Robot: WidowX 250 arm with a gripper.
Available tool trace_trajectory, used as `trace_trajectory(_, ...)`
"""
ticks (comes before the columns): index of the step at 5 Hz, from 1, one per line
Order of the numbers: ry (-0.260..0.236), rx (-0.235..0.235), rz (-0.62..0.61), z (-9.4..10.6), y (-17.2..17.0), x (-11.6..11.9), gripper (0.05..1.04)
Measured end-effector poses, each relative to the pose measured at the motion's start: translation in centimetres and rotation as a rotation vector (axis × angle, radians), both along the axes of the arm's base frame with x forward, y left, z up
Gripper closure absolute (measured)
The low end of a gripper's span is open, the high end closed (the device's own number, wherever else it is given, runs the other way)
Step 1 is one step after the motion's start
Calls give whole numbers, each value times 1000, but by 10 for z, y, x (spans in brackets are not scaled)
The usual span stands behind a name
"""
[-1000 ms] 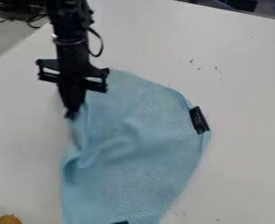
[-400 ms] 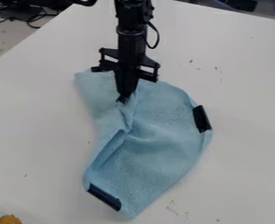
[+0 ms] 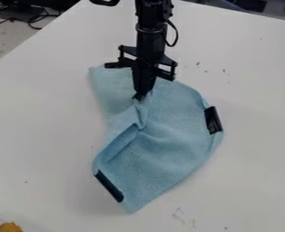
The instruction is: Fold the cloth from bottom left to top right
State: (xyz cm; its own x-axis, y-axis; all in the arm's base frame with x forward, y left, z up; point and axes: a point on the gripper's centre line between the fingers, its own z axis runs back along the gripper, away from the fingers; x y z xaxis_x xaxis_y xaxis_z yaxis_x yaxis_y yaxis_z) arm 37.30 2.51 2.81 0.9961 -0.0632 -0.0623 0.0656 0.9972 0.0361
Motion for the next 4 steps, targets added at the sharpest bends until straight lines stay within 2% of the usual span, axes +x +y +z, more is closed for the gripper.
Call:
trace_trajectory(1,-28,-9,-16,-1,-4,5,838)
trace_trajectory(2,-37,-3,-11,1,-5,8,594)
trace_trajectory(3,-66,21,-3,5,-10,12,287)
trace_trajectory(4,-141,33,40,28,-11,10,81)
